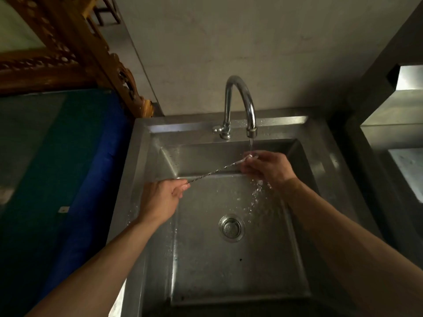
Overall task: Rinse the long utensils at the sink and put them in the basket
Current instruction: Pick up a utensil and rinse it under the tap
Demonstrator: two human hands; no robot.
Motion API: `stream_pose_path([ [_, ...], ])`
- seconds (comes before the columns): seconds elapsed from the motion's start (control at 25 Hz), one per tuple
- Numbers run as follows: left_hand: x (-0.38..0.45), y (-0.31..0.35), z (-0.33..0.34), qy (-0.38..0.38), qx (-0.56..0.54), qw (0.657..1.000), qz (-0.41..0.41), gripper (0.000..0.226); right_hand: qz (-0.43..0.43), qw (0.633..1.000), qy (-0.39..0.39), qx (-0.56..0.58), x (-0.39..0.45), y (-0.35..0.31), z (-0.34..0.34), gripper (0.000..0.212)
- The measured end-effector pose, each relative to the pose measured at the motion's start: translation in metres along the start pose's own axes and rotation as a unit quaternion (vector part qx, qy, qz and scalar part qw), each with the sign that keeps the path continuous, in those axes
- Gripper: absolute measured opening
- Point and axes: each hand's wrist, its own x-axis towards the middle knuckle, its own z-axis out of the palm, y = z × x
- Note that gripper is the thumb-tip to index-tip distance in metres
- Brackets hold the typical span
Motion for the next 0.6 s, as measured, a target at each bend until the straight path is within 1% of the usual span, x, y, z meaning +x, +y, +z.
stream_pose_path([
  [0.04,-0.001,-0.003,0.004,-0.027,-0.013,0.999,-0.013,0.02,-0.016,0.995,-0.011,-0.095,-0.003,0.003,-0.01,0.018],
  [0.08,-0.003,-0.006,0.01,-0.06,-0.02,0.998,-0.019,0.022,-0.034,0.978,-0.006,-0.206,-0.008,0.007,-0.021,0.014],
  [0.16,-0.008,-0.008,0.027,-0.098,-0.003,0.995,-0.001,0.023,-0.08,0.916,0.033,-0.392,-0.019,0.023,-0.038,0.007],
  [0.24,-0.014,-0.01,0.047,-0.109,0.027,0.993,0.039,0.024,-0.108,0.858,0.049,-0.5,-0.029,0.047,-0.046,0.01],
  [0.32,-0.022,-0.015,0.07,-0.133,0.066,0.987,0.056,0.025,-0.112,0.809,0.029,-0.577,-0.036,0.075,-0.051,0.012],
  [0.36,-0.028,-0.019,0.083,-0.156,0.078,0.983,0.048,0.026,-0.105,0.787,0.008,-0.608,-0.039,0.09,-0.053,0.013],
  [0.44,-0.04,-0.031,0.11,-0.219,0.081,0.972,0.004,0.024,-0.057,0.755,-0.039,-0.652,-0.042,0.125,-0.055,0.012],
  [0.52,-0.053,-0.047,0.144,-0.264,0.043,0.961,-0.076,0.015,0.013,0.736,-0.096,-0.67,-0.042,0.168,-0.06,0.01],
  [0.56,-0.058,-0.054,0.154,-0.274,0.036,0.954,-0.113,0.014,0.038,0.734,-0.111,-0.669,-0.042,0.184,-0.061,0.01],
  [0.6,-0.064,-0.06,0.165,-0.287,0.05,0.947,-0.135,0.018,0.064,0.731,-0.12,-0.669,-0.042,0.199,-0.063,0.011],
])
